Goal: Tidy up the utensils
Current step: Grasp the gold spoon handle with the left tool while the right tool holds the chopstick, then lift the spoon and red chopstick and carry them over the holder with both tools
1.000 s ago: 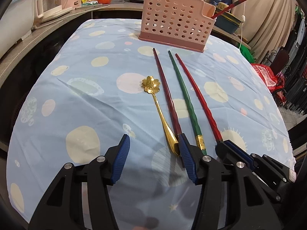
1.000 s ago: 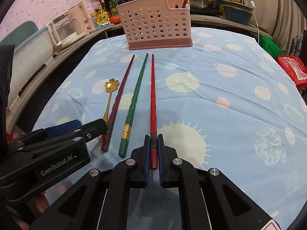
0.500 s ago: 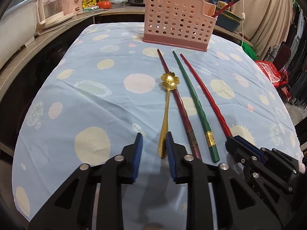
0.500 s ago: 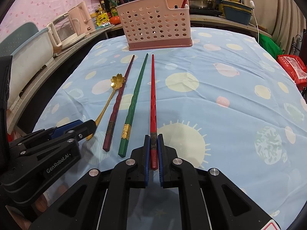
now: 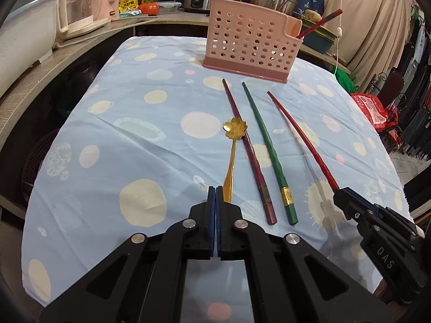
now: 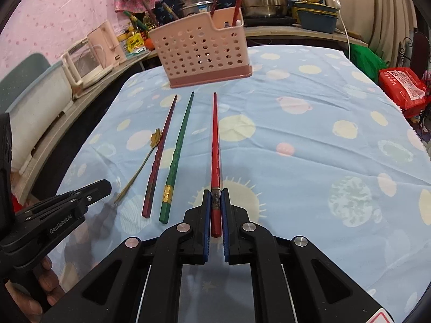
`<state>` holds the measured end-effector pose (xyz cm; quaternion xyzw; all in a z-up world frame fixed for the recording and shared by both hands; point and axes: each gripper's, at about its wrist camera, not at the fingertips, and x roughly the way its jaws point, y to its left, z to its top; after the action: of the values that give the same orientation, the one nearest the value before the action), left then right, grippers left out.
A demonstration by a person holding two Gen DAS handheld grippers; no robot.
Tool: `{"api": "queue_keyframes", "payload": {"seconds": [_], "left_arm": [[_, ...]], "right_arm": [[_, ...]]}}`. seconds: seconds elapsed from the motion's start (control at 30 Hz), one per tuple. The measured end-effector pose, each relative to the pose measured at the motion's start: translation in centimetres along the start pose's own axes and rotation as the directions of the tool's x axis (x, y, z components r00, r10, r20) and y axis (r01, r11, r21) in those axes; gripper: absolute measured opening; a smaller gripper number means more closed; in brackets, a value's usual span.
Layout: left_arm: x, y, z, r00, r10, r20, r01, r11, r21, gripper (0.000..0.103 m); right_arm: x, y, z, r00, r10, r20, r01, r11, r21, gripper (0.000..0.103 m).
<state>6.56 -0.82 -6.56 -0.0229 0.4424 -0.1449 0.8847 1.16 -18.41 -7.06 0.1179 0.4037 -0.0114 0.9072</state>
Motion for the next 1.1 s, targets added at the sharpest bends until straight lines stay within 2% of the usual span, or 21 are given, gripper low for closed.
{"api": "queue_keyframes", "payload": {"seconds": [0.1, 0.13, 0.17, 0.23, 0.43, 0.57, 0.8, 0.93, 1.03, 1.1], "left_arm": [[0.1, -0.1, 0.0, 1.000, -0.023, -0.011, 0.023, 1.000, -0.003, 0.002], [0.4, -0.1, -0.1, 0.999, -0.029, -0.016, 0.029, 0.999, -0.014, 0.007], [0.6, -0.1, -0.3, 0.999, -0.030, -0.022, 0.030, 0.999, -0.018, 0.023], [1.2, -0.1, -0.6, 1.000, -0.014, -0.018, 0.014, 1.000, -0.021, 0.039], [2.0, -0.4, -0.8, 1.000, 0.002, -0.012, -0.002, 1.000, 0.008, 0.036], [2.2, -0.5, -0.9, 1.000, 0.023, -0.001, -0.023, 0.999, 0.034, 0.014], [1.4, -0.2, -0.8, 1.000, -0.011, -0.016, 0.011, 1.000, 0.015, 0.009], [-0.1, -0.2, -0.4, 1.000, -0.024, 0.003, 0.024, 1.000, 0.009, 0.008], [-1.6, -0.3, 0.3, 0.999, -0.039, 0.027, 0.039, 0.999, 0.005, 0.001], [-2.5, -0.4, 0.9, 0.998, -0.052, 0.036, 0.052, 0.999, 0.002, 0.001]], "right_arm": [[-0.3, -0.3, 0.1, 1.000, 0.003, 0.006, -0.003, 1.000, 0.010, 0.007], [-0.3, -0.3, 0.0, 1.000, 0.006, 0.004, -0.006, 1.000, 0.013, 0.007], [-0.3, -0.3, 0.0, 1.000, 0.009, 0.002, -0.009, 1.000, 0.015, 0.007], [-0.3, -0.2, -0.1, 1.000, 0.010, -0.001, -0.010, 1.000, 0.014, 0.007], [0.0, -0.1, -0.3, 1.000, 0.016, -0.014, -0.016, 1.000, 0.011, 0.007], [0.2, -0.1, -0.3, 1.000, 0.017, -0.019, -0.017, 1.000, 0.013, 0.007], [-0.1, -0.1, -0.2, 1.000, 0.021, -0.013, -0.021, 1.000, 0.012, 0.007], [-1.1, 0.0, 0.2, 0.999, 0.032, 0.008, -0.032, 0.999, 0.010, 0.007], [-2.4, 0.2, 0.8, 0.998, 0.046, 0.036, -0.046, 0.999, 0.010, 0.007], [-3.3, 0.2, 1.3, 0.997, 0.055, 0.057, -0.056, 0.998, 0.010, 0.007]]}}
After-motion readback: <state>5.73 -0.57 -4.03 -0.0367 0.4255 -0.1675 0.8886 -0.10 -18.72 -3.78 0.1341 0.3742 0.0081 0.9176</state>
